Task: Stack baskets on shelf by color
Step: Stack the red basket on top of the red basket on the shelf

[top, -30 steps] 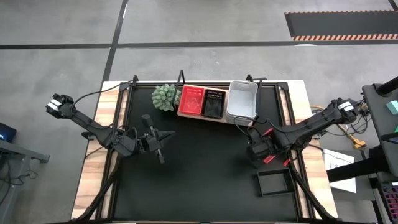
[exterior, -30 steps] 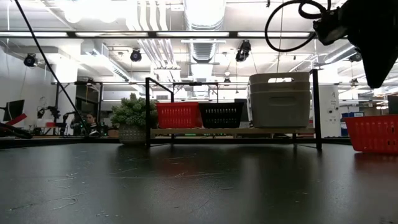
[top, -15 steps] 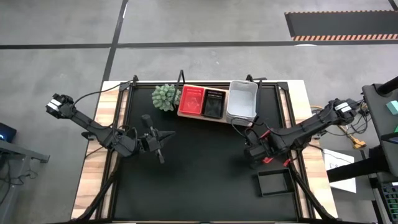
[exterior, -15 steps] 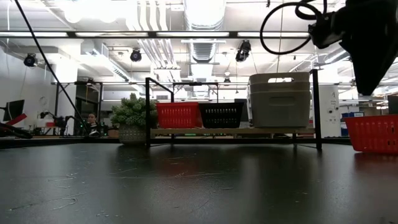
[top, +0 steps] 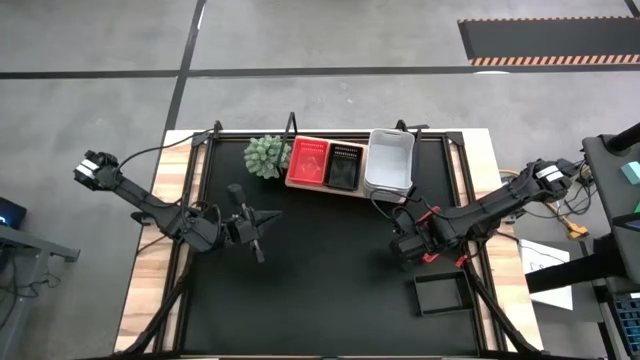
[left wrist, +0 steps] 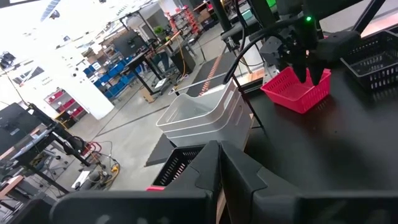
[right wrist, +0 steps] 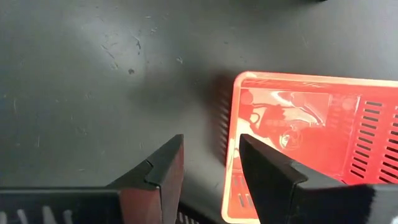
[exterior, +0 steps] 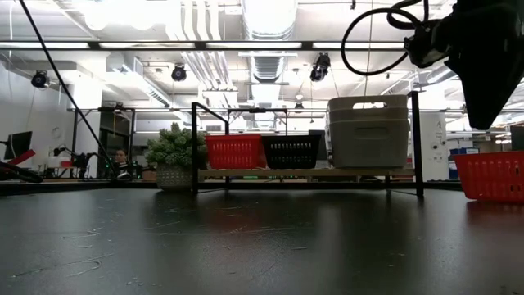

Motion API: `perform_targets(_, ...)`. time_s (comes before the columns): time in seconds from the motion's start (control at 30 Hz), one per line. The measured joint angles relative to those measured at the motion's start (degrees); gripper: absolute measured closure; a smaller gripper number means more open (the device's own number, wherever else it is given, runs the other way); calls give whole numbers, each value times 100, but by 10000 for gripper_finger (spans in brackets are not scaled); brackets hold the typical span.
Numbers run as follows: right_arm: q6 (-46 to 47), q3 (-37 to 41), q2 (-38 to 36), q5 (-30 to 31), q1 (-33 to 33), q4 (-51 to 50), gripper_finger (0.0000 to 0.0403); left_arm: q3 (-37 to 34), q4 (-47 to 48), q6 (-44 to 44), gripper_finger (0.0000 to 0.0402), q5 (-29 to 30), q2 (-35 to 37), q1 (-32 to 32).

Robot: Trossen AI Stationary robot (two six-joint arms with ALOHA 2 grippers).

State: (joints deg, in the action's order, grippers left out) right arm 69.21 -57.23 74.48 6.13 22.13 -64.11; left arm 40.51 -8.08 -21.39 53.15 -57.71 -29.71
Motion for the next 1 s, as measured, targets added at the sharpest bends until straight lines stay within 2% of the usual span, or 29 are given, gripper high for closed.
perform_targets(0.37,144,279,419,-11,-2,3,254,0,2,0,402,0,0,2)
perform_targets(0.57,-226,358,788,-45,-2,54,260,0,2,0,402,0,0,2)
perform_targets(0.7,-236,358,901,-65,-2,219,298,0,2,-6,402,0,0,2)
perform_targets(0.87,-367,348,844,-420,4,497,380,0,2,-46,402,2,0,1)
perform_targets(1.0,-803,120,811,-726,11,543,389,0,2,-46,402,1,0,1)
